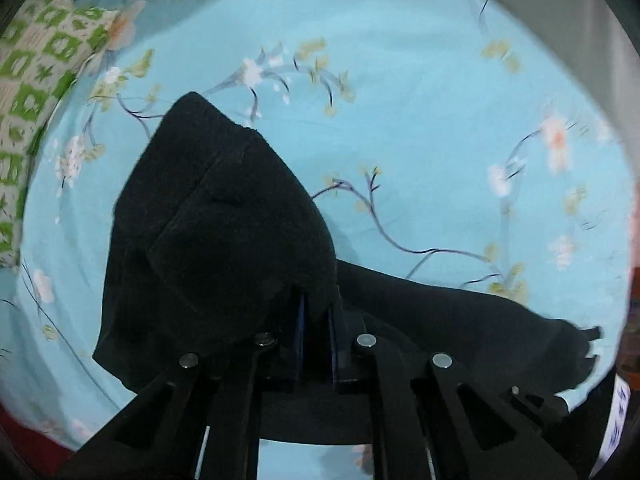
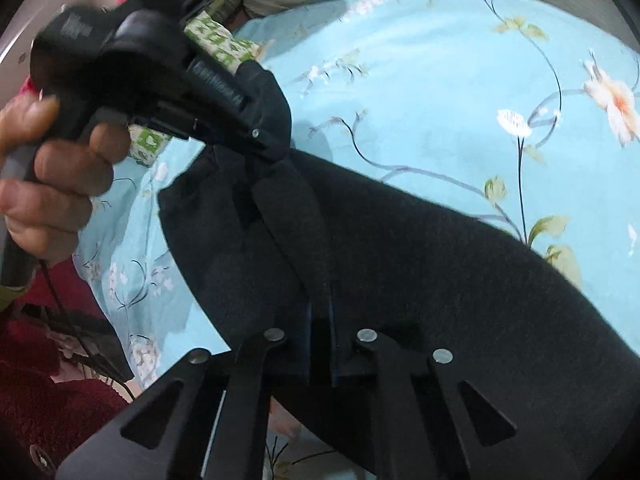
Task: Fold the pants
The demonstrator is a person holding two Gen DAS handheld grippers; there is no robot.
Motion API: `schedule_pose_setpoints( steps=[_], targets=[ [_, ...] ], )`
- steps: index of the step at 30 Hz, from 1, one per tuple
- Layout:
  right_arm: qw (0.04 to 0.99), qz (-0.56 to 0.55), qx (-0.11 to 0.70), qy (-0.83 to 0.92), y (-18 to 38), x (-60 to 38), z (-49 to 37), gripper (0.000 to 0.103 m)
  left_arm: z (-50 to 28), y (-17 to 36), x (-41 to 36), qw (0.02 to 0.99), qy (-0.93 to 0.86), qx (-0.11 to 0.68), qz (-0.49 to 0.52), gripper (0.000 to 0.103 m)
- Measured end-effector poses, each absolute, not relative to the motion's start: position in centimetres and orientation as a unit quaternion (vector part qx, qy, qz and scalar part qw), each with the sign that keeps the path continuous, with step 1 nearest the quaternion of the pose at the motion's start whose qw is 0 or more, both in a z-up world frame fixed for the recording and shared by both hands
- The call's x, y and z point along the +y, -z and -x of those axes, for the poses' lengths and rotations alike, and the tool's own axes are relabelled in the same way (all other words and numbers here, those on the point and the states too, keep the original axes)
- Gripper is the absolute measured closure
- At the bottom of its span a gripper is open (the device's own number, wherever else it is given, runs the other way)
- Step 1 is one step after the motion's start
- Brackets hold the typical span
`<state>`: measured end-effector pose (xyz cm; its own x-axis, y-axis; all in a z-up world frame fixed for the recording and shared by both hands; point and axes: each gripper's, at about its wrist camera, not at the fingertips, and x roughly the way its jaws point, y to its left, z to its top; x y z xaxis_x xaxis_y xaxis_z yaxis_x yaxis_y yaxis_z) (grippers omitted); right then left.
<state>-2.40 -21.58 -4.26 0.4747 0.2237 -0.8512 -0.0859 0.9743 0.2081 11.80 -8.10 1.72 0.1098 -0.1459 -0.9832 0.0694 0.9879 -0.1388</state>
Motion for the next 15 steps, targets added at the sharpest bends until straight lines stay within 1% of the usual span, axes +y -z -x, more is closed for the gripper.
schedule_pose_setpoints(
  steps=[3, 6, 9, 11, 15],
  targets=[
    [0.867, -0.045, 0.486, -0.105, 2.6, -20.7, 3.1, 0.096, -9.1, -3.7, -5.0, 0.771, 0.096, 0.626, 0.073, 0.096],
    [0.871, -0.015, 0.475, -0.125, 1.4, -19.5, 3.6, 0.096, -6.4, -4.6, -2.1, 0.786, 0.125, 0.596, 0.105, 0.096],
    [0.865, 0.018, 0.484, -0.128, 1.4, -18.4, 4.1, 0.096, -4.6, -3.5, 0.0, 0.785, 0.137, 0.59, 0.128, 0.096],
    [0.86, 0.028, 0.493, -0.128, 2.0, -17.9, 4.1, 0.096, -3.5, -2.5, 1.2, 0.781, 0.139, 0.592, 0.144, 0.098],
    [0.849, 0.055, 0.51, -0.125, 3.3, -17.3, 4.1, 0.096, -1.5, -0.9, 1.4, 0.781, 0.141, 0.589, 0.154, 0.099]
  ],
)
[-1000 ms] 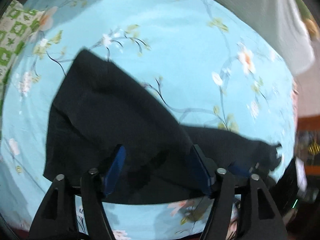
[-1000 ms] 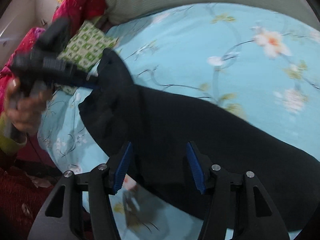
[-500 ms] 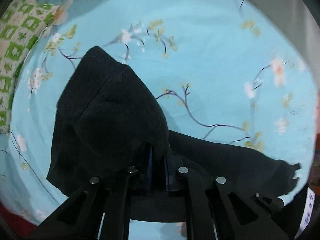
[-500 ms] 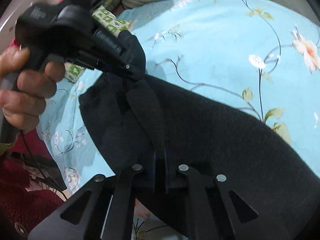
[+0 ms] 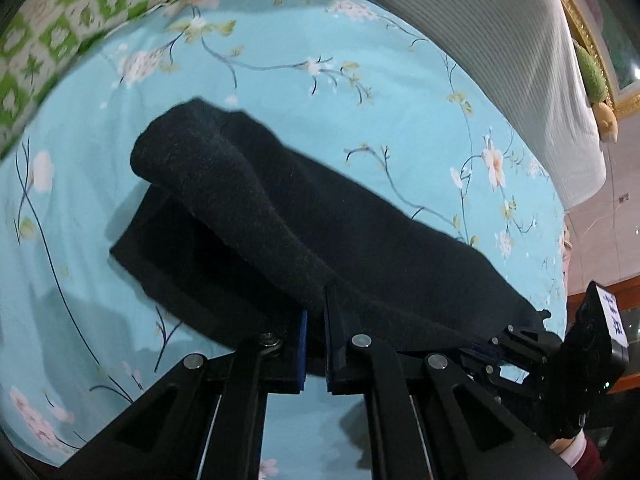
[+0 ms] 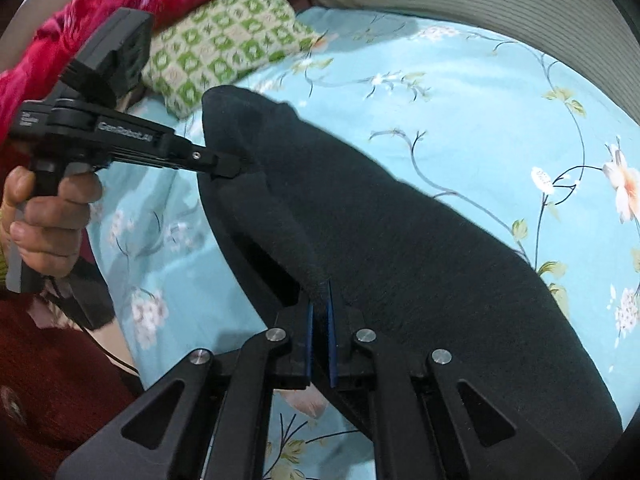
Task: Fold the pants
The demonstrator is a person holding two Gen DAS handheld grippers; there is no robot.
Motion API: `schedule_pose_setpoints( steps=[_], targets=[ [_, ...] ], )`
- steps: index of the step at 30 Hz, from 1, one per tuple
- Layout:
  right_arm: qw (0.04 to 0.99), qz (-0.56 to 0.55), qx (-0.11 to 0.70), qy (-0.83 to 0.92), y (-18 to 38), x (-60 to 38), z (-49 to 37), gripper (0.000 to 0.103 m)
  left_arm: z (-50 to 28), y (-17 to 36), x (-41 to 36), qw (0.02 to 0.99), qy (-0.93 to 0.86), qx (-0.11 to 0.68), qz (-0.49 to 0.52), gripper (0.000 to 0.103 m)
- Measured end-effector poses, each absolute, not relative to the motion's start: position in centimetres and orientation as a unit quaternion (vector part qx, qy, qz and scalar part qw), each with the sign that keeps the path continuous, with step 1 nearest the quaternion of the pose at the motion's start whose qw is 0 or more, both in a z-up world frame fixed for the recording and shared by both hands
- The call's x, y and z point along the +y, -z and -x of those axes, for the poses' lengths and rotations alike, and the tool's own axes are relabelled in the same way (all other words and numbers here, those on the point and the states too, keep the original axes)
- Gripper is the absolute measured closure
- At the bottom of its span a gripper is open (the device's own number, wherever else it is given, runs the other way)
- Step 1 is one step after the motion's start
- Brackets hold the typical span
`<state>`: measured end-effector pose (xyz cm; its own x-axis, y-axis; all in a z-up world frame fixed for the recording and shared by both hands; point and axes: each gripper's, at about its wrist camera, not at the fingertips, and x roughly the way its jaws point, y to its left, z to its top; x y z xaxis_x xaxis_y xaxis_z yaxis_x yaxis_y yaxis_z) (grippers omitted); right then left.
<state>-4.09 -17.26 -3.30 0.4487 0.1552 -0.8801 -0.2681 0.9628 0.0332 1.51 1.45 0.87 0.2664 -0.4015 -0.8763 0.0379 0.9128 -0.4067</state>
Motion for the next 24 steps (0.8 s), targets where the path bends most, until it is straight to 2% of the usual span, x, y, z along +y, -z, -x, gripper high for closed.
schedule_pose_setpoints(
  steps=[14, 17, 21, 22, 23, 24],
  targets=[
    [0.824, 0.103, 0.541, -0.134, 4.9, -15.5, 4.3, 0.096, 1.0, 3.3, 2.9, 0.766, 0.141, 0.608, 0.153, 0.098],
    [0.816, 0.106, 0.551, -0.14, 5.2, -15.2, 4.5, 0.095, 1.2, 4.1, 3.3, 0.76, 0.139, 0.618, 0.144, 0.095],
    [0.811, 0.061, 0.565, -0.137, 4.8, -15.7, 4.2, 0.077, 1.5, 3.5, 4.6, 0.755, 0.131, 0.629, 0.133, 0.073],
    [0.812, 0.05, 0.565, -0.139, 4.5, -16.0, 4.3, 0.074, 1.5, 3.3, 5.0, 0.753, 0.126, 0.632, 0.134, 0.056],
    [0.817, 0.031, 0.558, -0.141, 3.7, -16.5, 4.4, 0.069, 1.5, 3.1, 5.6, 0.751, 0.117, 0.634, 0.142, 0.046],
    [0.822, 0.019, 0.551, -0.142, 3.2, -16.9, 4.5, 0.067, 1.4, 2.9, 6.5, 0.75, 0.103, 0.634, 0.158, 0.045]
  ],
)
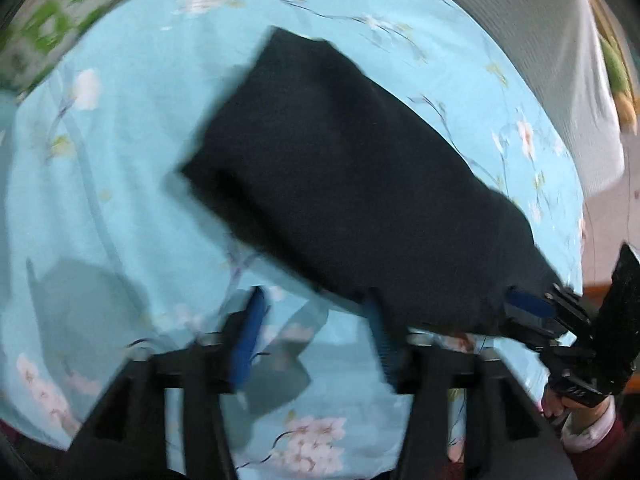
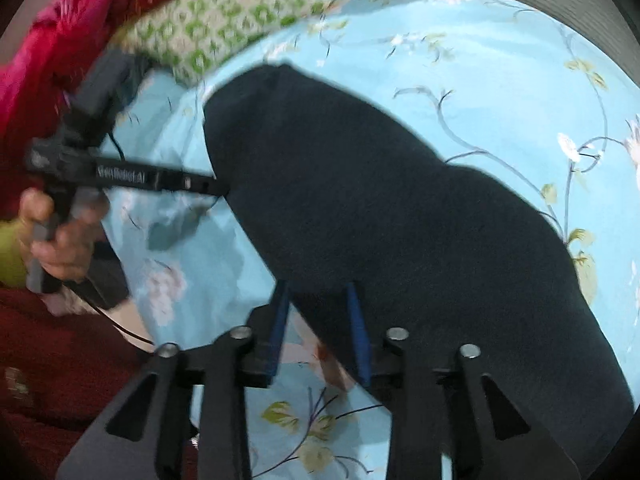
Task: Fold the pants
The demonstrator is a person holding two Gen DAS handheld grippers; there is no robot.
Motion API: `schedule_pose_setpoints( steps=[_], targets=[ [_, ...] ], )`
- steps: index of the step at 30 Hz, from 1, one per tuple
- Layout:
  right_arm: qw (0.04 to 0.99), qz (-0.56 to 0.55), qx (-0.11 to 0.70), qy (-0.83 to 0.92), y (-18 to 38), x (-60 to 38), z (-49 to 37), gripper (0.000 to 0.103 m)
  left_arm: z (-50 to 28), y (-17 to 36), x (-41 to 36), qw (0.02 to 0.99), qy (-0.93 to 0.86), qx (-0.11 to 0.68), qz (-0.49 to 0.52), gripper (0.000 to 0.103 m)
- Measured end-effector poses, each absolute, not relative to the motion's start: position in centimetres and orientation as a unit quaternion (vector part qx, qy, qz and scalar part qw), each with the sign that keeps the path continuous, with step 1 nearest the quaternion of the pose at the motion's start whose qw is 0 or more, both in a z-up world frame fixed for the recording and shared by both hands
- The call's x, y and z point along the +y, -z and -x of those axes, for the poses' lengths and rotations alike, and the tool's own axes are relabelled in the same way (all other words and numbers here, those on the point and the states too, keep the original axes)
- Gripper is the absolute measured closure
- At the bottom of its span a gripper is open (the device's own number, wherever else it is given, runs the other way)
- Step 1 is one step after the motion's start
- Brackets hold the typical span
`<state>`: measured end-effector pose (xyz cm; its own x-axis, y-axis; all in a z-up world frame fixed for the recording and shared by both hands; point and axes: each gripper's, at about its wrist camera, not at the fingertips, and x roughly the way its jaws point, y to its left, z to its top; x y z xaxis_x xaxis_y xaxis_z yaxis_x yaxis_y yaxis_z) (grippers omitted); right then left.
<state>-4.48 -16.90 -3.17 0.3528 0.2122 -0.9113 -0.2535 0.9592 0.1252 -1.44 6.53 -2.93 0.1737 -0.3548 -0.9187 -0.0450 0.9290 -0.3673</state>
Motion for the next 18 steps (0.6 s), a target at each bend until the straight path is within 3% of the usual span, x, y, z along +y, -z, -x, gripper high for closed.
schedule_pose_setpoints(
  steps=[10, 18],
  targets=[
    [0.868, -0.112, 0.479, -0.062, -2.0, -25.9, 0.5, 0.066, -1.9, 3.8, 10.1, 0.732, 0.022, 0.65, 0.204, 0.031],
    [0.82, -0.106, 0.559, -0.056, 2.2, -27.6, -5.0, 0.066, -3.3, 5.6, 8.7, 0.735, 0.006, 0.653, 0.185, 0.03]
  ],
)
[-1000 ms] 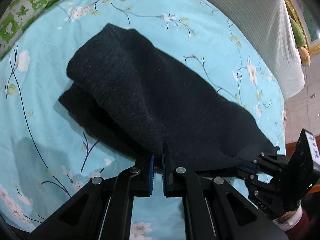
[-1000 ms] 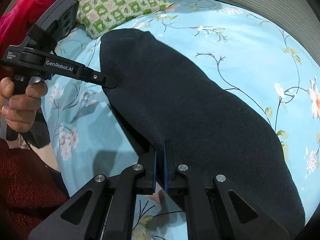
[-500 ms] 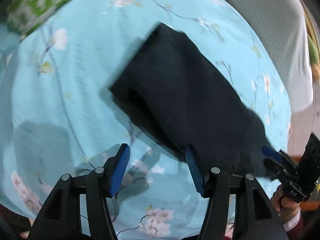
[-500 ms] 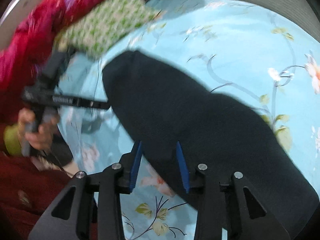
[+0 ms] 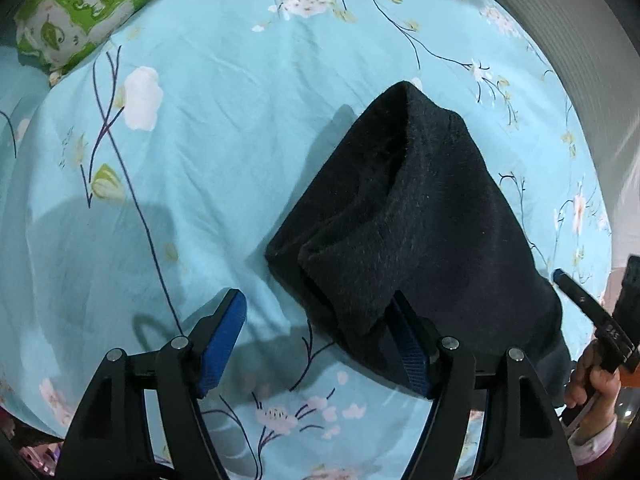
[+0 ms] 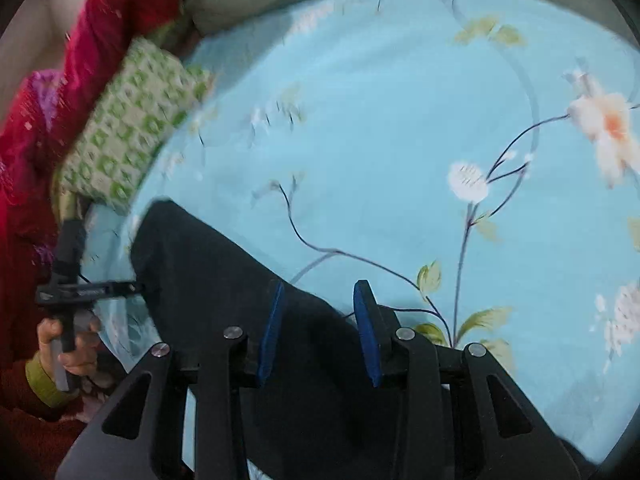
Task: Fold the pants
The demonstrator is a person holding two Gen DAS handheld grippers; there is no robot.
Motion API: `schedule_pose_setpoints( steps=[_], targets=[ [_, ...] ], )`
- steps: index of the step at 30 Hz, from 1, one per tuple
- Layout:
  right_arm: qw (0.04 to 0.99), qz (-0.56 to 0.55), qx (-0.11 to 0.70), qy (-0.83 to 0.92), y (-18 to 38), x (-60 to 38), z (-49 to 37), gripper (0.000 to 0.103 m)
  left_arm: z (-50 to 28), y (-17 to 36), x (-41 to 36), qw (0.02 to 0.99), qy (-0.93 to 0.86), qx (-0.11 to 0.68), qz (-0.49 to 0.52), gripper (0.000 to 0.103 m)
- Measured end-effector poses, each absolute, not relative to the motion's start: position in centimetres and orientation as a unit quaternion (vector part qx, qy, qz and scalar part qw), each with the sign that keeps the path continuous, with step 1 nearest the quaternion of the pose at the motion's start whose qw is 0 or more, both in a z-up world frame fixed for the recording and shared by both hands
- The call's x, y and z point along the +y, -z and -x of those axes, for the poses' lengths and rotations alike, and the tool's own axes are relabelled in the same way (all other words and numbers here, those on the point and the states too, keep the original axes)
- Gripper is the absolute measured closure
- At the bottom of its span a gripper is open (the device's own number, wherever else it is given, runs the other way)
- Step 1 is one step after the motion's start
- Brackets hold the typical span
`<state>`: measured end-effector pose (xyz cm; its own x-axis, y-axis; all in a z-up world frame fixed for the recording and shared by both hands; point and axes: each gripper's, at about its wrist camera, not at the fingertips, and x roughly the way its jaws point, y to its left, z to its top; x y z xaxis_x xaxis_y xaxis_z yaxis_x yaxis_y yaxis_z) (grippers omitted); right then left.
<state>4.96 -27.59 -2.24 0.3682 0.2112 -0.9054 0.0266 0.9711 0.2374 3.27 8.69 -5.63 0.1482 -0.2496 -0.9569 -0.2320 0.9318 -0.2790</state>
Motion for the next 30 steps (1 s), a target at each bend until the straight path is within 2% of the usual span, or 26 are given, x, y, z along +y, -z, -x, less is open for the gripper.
schedule_pose_setpoints(
  steps=[6, 8, 9, 10, 11, 13, 17, 21, 27, 30],
  targets=[
    [0.778, -0.074, 0.617, -0.089, 6.0, -25.4, -6.4, 0.063, -4.2, 6.0, 6.6, 0.757, 0.003, 0.634, 0.158, 0.032],
    [0.781, -0.043, 0.617, -0.091, 6.1, -24.7, -6.3, 0.063, -4.4, 5.9, 5.8, 0.771, 0.012, 0.62, 0.145, 0.048],
    [0.781, -0.027, 0.617, -0.091, 6.1, -24.2, -6.3, 0.066, -4.5, 5.8, 5.4, 0.776, 0.014, 0.615, 0.14, 0.052],
    [0.782, -0.017, 0.617, -0.091, 6.1, -24.1, -6.3, 0.07, -4.5, 5.6, 5.3, 0.78, 0.019, 0.61, 0.139, 0.066],
    [0.781, -0.008, 0.617, -0.095, 6.0, -23.7, -6.3, 0.084, -4.4, 5.3, 5.3, 0.783, 0.031, 0.604, 0.145, 0.078],
    [0.786, 0.023, 0.611, -0.089, 5.4, -22.9, -6.1, 0.09, -4.1, 4.4, 5.5, 0.788, 0.043, 0.594, 0.158, 0.085],
    [0.822, 0.05, 0.562, -0.078, 1.7, -21.8, -5.1, 0.094, -1.4, 1.0, 7.2, 0.815, 0.065, 0.549, 0.171, 0.086],
    [0.854, 0.073, 0.51, -0.069, -0.8, -20.2, -4.9, 0.095, 1.2, -1.8, 8.1, 0.85, 0.056, 0.507, 0.132, 0.086],
    [0.851, 0.107, 0.509, -0.069, 2.3, -16.0, -7.5, 0.095, 1.7, -0.8, 11.9, 0.848, 0.025, 0.517, 0.113, 0.086],
    [0.85, 0.098, 0.515, -0.054, 4.1, -15.1, -8.5, 0.095, 1.0, 1.4, 12.3, 0.834, 0.014, 0.543, 0.095, 0.084]
  ],
)
